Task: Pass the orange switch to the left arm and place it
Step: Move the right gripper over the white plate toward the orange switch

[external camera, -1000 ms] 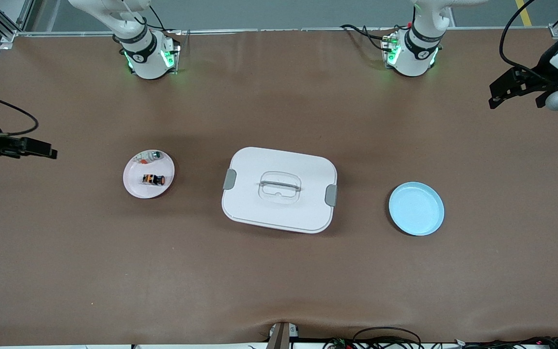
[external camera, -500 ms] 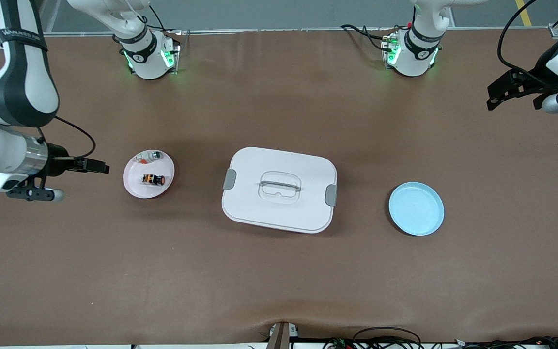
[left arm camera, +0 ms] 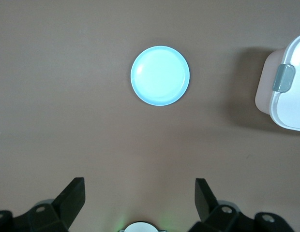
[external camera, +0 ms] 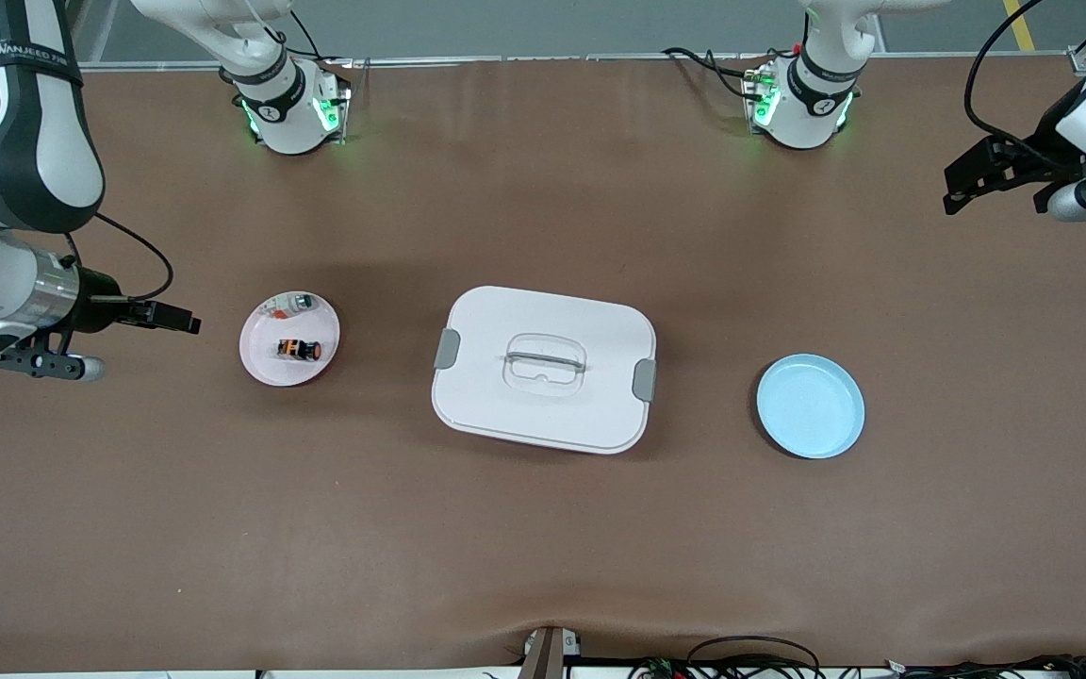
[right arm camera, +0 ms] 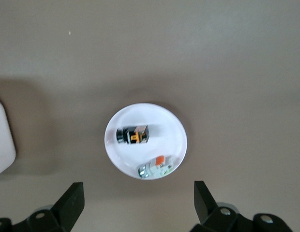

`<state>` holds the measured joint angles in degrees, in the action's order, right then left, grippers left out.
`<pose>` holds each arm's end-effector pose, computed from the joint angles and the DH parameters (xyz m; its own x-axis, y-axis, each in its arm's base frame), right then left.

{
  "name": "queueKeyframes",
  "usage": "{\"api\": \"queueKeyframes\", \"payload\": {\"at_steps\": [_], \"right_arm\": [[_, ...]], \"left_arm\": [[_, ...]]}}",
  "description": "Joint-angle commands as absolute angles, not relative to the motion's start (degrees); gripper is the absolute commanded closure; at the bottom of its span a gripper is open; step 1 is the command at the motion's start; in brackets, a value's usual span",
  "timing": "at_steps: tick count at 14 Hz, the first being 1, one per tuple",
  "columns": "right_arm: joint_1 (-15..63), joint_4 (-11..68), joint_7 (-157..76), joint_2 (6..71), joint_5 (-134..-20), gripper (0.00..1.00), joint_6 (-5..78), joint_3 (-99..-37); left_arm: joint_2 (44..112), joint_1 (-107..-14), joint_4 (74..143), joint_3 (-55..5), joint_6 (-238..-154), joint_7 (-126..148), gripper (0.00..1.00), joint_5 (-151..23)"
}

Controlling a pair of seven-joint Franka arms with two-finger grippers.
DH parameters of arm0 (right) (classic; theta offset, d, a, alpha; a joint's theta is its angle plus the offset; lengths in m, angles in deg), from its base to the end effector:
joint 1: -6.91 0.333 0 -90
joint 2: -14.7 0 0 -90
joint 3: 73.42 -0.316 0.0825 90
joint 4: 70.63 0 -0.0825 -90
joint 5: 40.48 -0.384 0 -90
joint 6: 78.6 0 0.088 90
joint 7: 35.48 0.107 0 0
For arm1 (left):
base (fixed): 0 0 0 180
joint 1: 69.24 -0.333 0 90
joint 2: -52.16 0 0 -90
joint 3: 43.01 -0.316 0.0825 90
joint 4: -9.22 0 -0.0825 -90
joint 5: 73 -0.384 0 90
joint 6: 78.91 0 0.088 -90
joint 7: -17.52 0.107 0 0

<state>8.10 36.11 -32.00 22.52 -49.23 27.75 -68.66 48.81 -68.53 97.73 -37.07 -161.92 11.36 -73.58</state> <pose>0.5801 -0.0227 0.4327 0.9745 -0.1647 -0.1523 -0.1834 -0.9759 -0.1182 0.5200 -0.0613 0.6575 0.9993 -0.0069 -0.0359 -0.0076 -0.9998 -0.0201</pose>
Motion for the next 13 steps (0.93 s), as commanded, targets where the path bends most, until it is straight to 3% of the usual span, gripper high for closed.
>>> {"api": "queueKeyframes", "payload": {"at_steps": [1, 6, 11, 13], "right_arm": [[7.8, 43.6, -31.3, 21.3, -48.3, 0.00, 37.0, -69.1], [12.4, 46.5, -30.8, 23.7, -48.3, 0.00, 45.7, -69.3], [16.0, 55.6, -28.6, 26.0, -48.1, 0.00, 59.9, -69.3], [16.9, 55.8, -28.6, 27.7, -48.0, 0.00, 60.9, -69.2]], "left_arm": [[48.8, -68.4, 97.6, -36.8, -161.5, 10.8, 0.00, -74.8], [48.8, -68.3, 97.7, -36.7, -161.5, 10.8, 0.00, -74.8], [48.8, -68.3, 97.7, -36.3, -161.6, 10.7, 0.00, -74.8], [48.8, -68.3, 97.7, -36.2, -161.5, 10.7, 0.00, -74.7]]}}
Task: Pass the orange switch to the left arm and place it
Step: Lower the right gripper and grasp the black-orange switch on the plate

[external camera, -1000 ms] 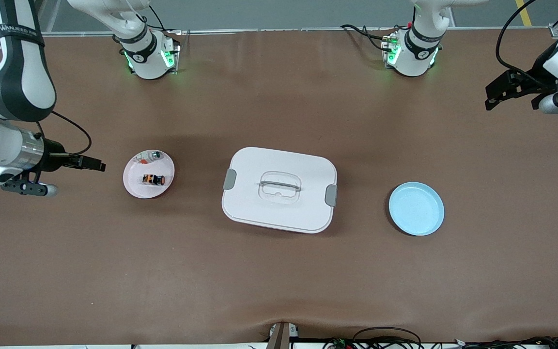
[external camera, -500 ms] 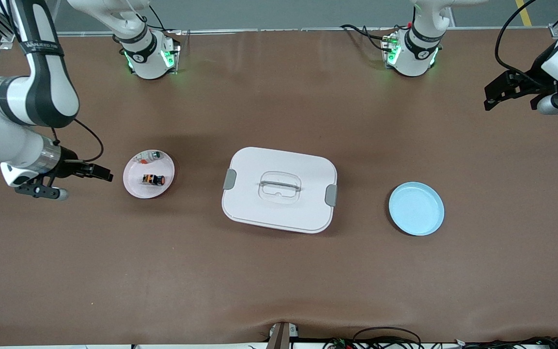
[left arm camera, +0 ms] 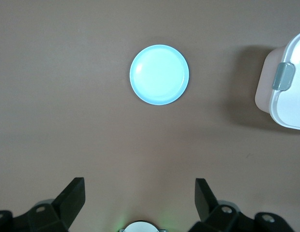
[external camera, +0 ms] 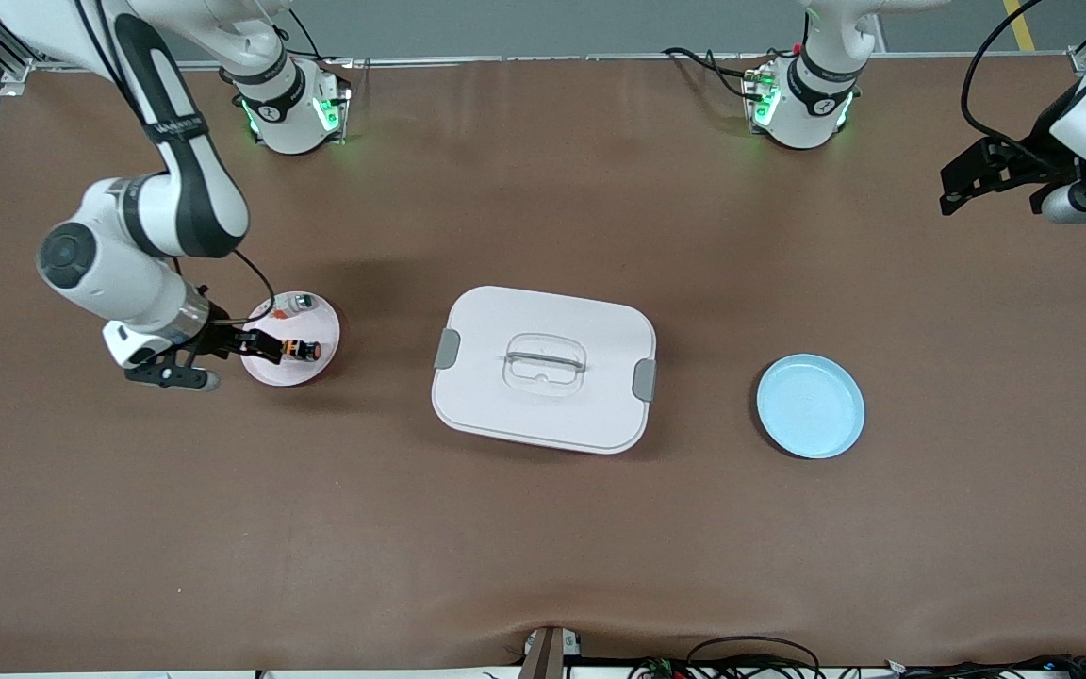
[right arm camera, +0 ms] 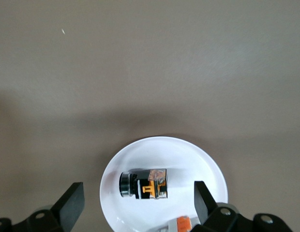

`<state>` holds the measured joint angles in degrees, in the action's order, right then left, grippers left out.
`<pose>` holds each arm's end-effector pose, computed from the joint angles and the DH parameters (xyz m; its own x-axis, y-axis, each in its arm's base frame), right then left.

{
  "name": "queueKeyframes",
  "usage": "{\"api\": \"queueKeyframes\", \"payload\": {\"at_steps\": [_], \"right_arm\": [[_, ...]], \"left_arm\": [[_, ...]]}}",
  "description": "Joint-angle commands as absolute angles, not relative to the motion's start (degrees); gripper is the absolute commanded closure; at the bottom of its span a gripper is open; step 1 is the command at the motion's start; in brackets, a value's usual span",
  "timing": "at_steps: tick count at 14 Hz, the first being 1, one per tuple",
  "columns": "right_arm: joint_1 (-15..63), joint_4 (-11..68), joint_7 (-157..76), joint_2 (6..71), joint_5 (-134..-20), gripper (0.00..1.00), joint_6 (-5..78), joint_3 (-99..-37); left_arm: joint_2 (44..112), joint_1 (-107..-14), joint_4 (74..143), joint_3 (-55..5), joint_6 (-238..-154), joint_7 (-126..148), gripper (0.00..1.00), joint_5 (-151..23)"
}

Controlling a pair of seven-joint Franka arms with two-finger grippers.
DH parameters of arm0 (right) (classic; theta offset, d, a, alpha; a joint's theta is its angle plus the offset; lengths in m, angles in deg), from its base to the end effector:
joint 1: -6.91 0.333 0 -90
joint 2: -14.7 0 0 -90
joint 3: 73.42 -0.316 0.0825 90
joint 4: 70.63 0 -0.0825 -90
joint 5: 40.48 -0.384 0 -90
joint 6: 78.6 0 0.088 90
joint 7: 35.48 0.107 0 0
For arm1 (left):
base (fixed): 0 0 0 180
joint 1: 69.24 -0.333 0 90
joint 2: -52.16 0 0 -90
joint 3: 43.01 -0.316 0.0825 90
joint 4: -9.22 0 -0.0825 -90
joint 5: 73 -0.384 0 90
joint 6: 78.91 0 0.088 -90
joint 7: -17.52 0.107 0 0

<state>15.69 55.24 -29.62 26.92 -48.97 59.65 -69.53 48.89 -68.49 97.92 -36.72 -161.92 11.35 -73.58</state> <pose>0.5517 0.0482 0.2873 0.9921 -0.1251 -0.0092 -0.1254 -0.9885 -0.0840 0.5200 -0.0650 0.6552 0.9991 -0.0134 -0.0405 -0.0143 -0.9997 -0.0208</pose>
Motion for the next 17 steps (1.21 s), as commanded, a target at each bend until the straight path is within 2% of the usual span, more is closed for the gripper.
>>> {"api": "queueKeyframes", "payload": {"at_steps": [1, 11, 17], "right_arm": [[17.7, 55.8, -28.4, 28.1, -48.0, 0.00, 61.0, -69.2], [19.0, 59.4, -28.3, 33.3, -47.9, 0.00, 70.7, -69.2], [19.2, 59.9, -28.2, 35.5, -47.9, 0.00, 72.0, -69.2]], "left_arm": [[48.8, -68.3, 97.7, -36.2, -161.6, 10.7, 0.00, -74.7], [49.3, -68.2, 97.7, -35.8, -161.6, 10.5, 0.00, -74.6], [49.5, -68.1, 97.7, -35.7, -161.6, 10.4, 0.00, -74.6]]}}
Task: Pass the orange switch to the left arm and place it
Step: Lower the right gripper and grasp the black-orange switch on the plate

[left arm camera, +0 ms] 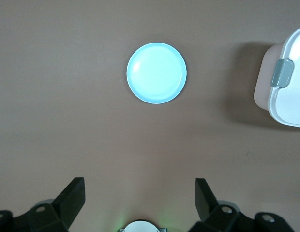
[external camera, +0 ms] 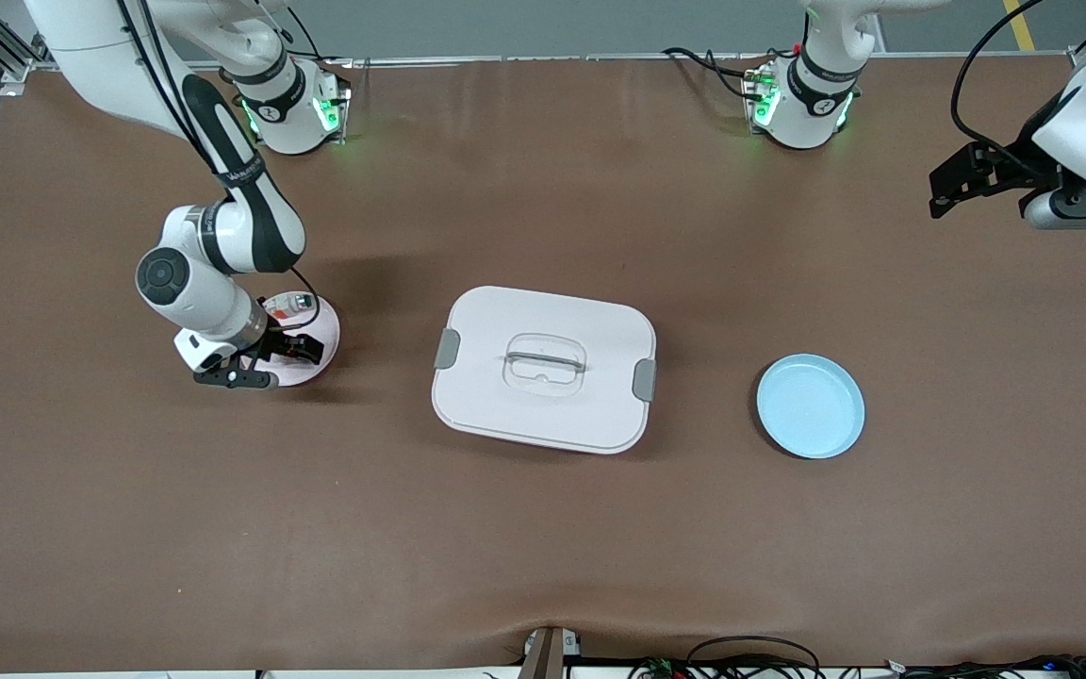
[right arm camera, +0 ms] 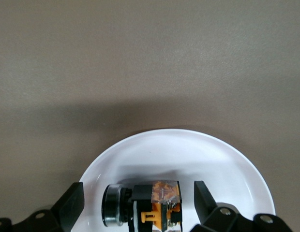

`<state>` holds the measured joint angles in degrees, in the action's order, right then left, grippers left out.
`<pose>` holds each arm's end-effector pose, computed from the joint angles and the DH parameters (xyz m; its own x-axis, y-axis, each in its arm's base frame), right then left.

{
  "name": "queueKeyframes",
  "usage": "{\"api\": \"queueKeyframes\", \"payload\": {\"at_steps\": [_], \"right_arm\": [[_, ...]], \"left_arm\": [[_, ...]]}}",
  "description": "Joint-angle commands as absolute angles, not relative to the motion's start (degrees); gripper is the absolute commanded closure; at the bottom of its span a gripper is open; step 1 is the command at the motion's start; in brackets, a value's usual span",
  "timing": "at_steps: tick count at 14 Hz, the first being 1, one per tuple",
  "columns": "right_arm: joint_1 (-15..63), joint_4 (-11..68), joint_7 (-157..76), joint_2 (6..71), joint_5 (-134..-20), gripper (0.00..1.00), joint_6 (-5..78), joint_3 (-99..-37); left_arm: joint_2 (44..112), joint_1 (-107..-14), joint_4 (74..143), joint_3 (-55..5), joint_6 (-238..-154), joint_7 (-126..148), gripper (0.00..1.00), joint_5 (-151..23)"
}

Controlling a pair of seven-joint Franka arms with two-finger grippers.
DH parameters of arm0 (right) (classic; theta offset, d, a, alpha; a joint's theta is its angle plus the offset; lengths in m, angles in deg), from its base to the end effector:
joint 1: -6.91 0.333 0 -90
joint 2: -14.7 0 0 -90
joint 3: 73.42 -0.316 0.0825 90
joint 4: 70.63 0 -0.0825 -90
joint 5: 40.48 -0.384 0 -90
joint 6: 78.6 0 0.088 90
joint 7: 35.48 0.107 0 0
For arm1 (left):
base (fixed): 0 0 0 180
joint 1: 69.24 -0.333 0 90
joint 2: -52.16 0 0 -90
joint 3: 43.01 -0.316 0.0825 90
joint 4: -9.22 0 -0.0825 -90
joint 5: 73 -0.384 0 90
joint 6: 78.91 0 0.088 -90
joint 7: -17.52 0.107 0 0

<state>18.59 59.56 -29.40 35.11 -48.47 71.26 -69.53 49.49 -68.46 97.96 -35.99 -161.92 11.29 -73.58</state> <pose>0.5301 0.0685 0.1986 0.9961 -0.0866 -0.0181 -0.0873 -0.9952 -0.0432 0.5225 -0.0721 0.6494 0.9983 -0.0256 -0.0517 -0.0267 -0.9994 -0.0215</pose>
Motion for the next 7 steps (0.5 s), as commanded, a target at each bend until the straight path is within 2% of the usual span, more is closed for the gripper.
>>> {"api": "queueKeyframes", "payload": {"at_steps": [1, 7], "right_arm": [[19.1, 60.0, -28.2, 35.8, -47.9, 0.00, 72.6, -69.2], [19.1, 60.4, -28.1, 36.8, -48.0, 0.00, 73.7, -69.3]], "left_arm": [[49.5, -68.2, 97.7, -35.5, -161.6, 10.4, 0.00, -74.7], [49.4, -68.2, 97.9, -35.5, -161.6, 10.4, 0.00, -74.7]]}}
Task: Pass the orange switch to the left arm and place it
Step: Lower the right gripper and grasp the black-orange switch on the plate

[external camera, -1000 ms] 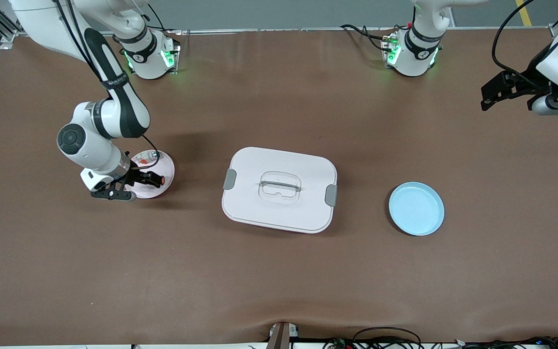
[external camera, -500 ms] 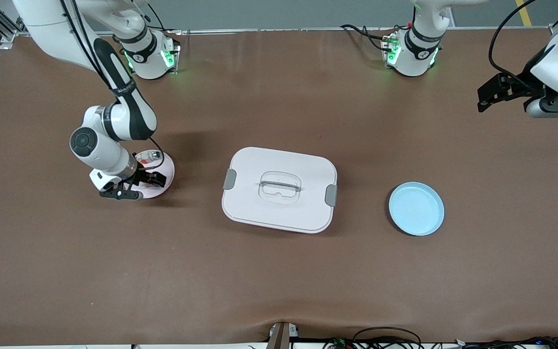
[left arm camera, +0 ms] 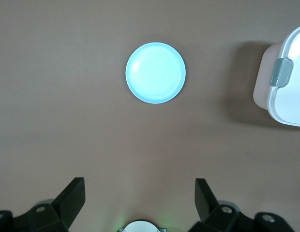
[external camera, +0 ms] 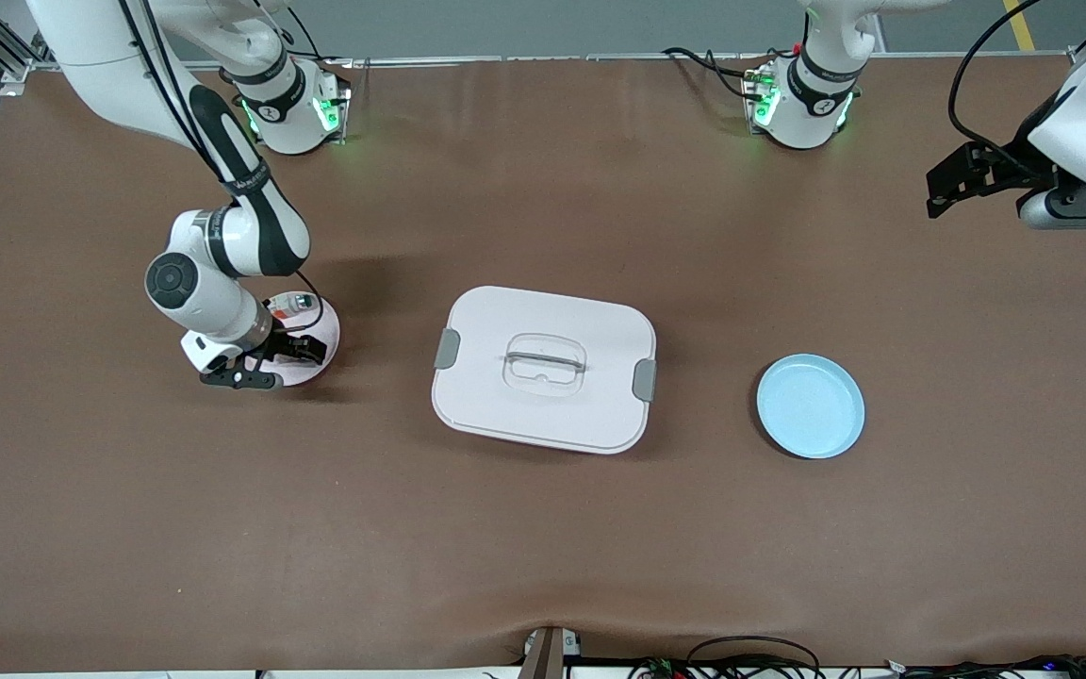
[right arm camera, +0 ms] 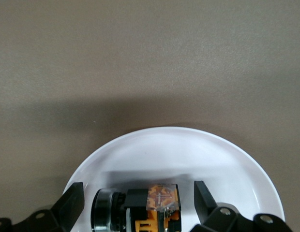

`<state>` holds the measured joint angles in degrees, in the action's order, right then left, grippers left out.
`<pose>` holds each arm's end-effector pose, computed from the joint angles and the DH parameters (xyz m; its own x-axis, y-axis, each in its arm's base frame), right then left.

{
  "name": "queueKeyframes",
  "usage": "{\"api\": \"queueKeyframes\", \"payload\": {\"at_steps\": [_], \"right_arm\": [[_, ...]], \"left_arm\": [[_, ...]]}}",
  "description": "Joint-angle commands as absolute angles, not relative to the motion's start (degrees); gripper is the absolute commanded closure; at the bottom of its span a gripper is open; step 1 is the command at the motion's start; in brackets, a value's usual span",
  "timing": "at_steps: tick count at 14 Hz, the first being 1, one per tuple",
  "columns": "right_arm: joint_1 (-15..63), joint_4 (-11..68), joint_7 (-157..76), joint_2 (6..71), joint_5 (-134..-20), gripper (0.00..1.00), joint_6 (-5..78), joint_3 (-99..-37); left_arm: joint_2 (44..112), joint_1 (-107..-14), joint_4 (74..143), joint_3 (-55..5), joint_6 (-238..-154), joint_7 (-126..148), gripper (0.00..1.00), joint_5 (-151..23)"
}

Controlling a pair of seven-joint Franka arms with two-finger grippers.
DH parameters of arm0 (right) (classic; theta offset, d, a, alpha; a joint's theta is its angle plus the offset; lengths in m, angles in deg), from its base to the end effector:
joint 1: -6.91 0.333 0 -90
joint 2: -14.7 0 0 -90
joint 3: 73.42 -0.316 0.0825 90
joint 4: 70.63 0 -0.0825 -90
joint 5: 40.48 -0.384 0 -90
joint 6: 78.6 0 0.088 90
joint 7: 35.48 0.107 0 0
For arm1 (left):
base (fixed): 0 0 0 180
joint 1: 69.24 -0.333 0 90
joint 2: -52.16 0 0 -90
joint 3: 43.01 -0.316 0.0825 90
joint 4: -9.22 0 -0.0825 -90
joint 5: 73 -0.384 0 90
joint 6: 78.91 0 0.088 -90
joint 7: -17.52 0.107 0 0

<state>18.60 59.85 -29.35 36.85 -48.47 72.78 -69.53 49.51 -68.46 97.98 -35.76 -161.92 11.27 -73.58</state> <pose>0.5267 0.0673 0.1830 0.9957 -0.0886 -0.0258 -0.0895 -0.9953 -0.0361 0.5223 -0.0743 0.6490 0.9982 -0.0292 -0.0524 -0.0304 -0.9993 -0.0218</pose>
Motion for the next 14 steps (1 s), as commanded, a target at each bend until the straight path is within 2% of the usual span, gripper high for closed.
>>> {"api": "queueKeyframes", "payload": {"at_steps": [1, 14], "right_arm": [[19.1, 60.4, -28.1, 36.8, -48.0, 0.00, 73.6, -69.3], [19.1, 60.4, -28.0, 36.9, -48.0, 0.00, 72.2, -69.5]], "left_arm": [[49.5, -68.2, 97.9, -35.5, -161.6, 10.4, 0.00, -74.6], [49.4, -68.2, 98.3, -35.1, -161.6, 10.4, 0.00, -74.7]]}}
